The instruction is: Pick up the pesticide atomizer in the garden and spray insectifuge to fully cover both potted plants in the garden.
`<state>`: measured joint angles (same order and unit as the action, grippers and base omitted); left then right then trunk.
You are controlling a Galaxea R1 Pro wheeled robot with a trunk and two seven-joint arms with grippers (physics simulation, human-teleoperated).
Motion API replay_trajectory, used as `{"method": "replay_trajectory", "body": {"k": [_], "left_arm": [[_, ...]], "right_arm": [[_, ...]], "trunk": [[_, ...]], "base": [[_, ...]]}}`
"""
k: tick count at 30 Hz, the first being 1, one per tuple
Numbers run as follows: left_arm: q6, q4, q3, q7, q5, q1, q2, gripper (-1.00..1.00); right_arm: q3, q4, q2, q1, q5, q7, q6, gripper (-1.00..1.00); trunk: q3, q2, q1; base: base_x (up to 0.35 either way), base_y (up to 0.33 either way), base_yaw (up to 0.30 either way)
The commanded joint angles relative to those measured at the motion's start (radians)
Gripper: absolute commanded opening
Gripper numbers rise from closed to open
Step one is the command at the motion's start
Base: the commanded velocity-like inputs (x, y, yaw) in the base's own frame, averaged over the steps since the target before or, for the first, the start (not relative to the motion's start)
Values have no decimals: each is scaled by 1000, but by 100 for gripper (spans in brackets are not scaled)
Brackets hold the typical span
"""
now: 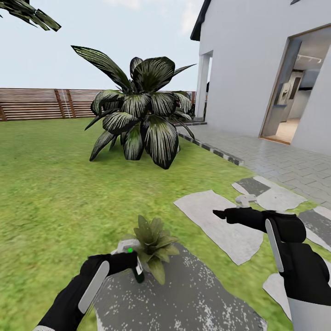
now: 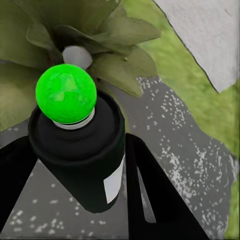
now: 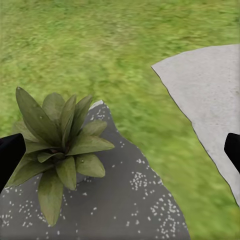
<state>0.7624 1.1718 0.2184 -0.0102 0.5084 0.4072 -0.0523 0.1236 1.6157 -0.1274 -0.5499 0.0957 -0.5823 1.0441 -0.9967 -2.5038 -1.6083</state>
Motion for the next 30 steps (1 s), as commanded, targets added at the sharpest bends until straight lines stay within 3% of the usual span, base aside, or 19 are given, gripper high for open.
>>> {"method": "replay_trajectory", "body": {"k": [1,10,13,19,24,30], "left_arm": [[19,10,-5,-1,0,2,-1,-100],[83,6,-27,-1,2,46,1,-100],[115,-76,-24,4,2,100,13,-100],[118,-252,-21,-4,3,192,45,-100],[122,-310,-21,-7,5,229,63,-100],[112,-451,-20,-8,4,300,102,-100]], "right_arm": [[1,1,0,-1,10,-10,3,100],[1,1,0,-1,10,-10,3,100],[1,1,0,-1,10,-10,3,100],[1,1,-1,-1,10,-10,3,100],[1,1,-1,-1,10,-10,3,100],[1,1,-1,-1,10,-10,3,100]], "trunk": [[-1,0,0],[-1,0,0],[-1,0,0],[-1,0,0],[-1,0,0],[-1,0,0]], "base": [[2,1,0],[0,0,0],[0,0,0],[0,0,0],[0,0,0],[0,0,0]]}}
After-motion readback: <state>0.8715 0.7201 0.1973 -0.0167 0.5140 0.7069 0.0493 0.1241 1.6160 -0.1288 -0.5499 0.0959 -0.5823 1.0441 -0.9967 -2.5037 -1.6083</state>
